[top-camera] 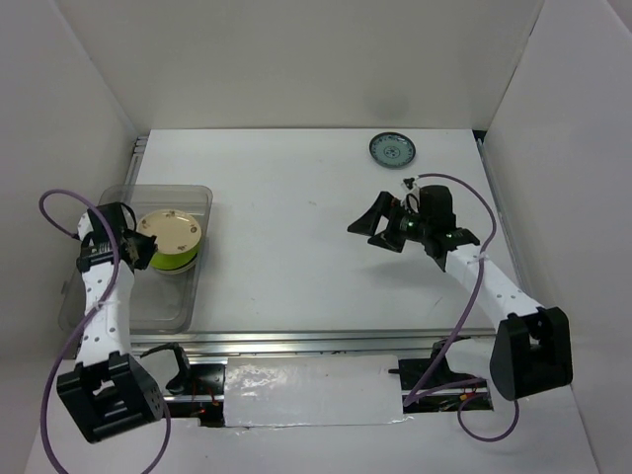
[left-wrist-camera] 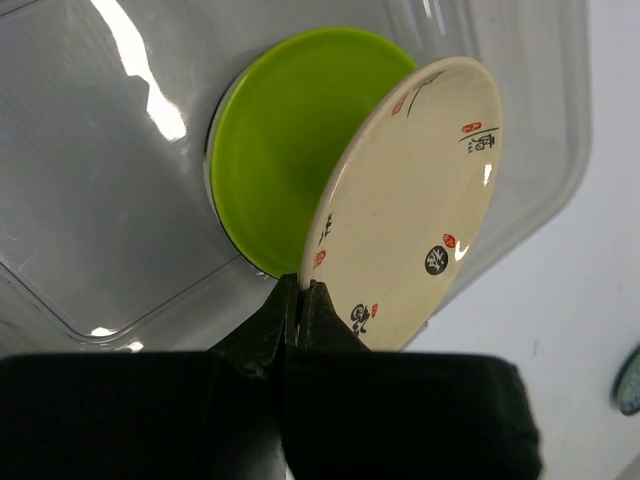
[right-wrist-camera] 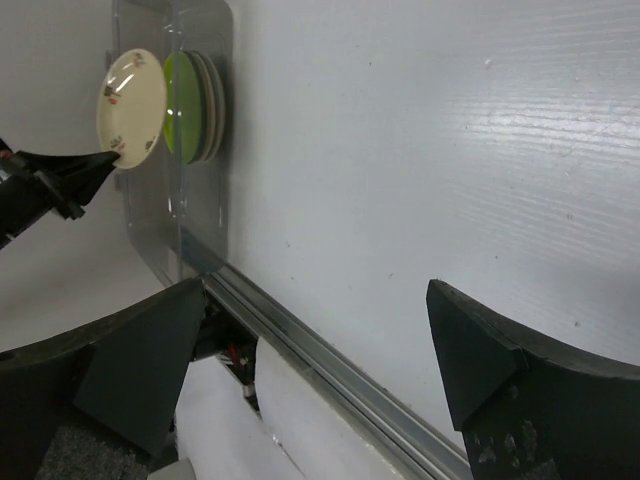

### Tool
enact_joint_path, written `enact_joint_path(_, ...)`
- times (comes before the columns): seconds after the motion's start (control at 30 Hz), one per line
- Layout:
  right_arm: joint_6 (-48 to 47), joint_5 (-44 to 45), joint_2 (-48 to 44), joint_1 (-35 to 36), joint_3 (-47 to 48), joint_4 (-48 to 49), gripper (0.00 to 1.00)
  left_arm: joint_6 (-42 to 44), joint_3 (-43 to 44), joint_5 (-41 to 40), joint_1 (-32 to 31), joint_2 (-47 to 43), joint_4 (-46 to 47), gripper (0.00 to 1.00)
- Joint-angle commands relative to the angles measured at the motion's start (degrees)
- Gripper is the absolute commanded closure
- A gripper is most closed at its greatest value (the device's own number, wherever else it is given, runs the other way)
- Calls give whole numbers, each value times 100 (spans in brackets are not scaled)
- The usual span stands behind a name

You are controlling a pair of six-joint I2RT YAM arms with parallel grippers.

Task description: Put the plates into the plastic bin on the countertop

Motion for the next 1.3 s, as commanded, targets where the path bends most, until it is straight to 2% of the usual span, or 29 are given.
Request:
enact_joint_path(0.0, -202, -318, -399, -162, -76, 130, 0, -260, 168, -408, 47, 336, 314, 100)
enact_joint_path(0.17, -290, -414, -680, -241, -50, 7, 0, -331, 142, -557, 82, 407, 297, 100)
enact_joint_path(0.2, -325, -406, -698, -258, 11, -89, 0, -322, 142, -549, 91, 408, 279, 91)
enact_joint_path(0.23, -334, -423, -733, -267, 47, -124, 0, -313, 116, -531, 91, 390, 279, 64)
enact_joint_path(0.3, -360, -388, -803, -302, 99, -177, 0, -278, 2, -444, 109, 259, 357, 32)
enact_joint_path(0.33, -352, -345, -812, -320, 134, -195, 0, -191, 1, -295, 109, 215, 349, 1)
enact_joint_path(0.47, -325, 111, -445, -495, 363, -204, 0, 336, 281, 215, 109, -83, 16, 1)
enact_joint_path(0.5, -186, 478, -295, -565, 407, -91, 0, 520, 335, 364, 65, -189, -80, 1)
enact_joint_path(0.53, -98, 630, 115, -731, 451, -20, 0, 974, 361, 861, 13, -294, -47, 1)
enact_joint_path(0.63, 482, 1219, 1116, -1301, 802, 331, 0, 1864, 449, 1837, -487, -594, -150, 1)
enact_joint_path(0.73, 1334, 1474, 2199, -1708, 987, 1314, 0, 2428, 485, 2263, -1173, -690, -468, 1)
enact_joint_path(0.8, 1774, 1528, 2788, -1805, 1451, 1738, 0, 2516, 415, 2264, -1663, -848, -503, 1)
enact_joint_path(0.93, 2230, 1046, 4432, -1981, 2697, 2300, 0, 2622, 344, 2430, -2245, -1217, -451, 1)
enact_joint_path(1.0, 2390, 1053, 5037, -2007, 3130, 2126, 0, 2622, 344, 2378, -2474, -1280, -459, 1)
enact_joint_path(1.13, 2600, 1474, 5708, -1964, 4183, 1599, 1, 2587, 309, 2316, -2703, -1315, -416, 1)
enact_joint_path(1.27, 2891, 1440, 6402, -1972, 5028, 1055, 5, 2543, 177, 2290, -2835, -1315, -293, 1)
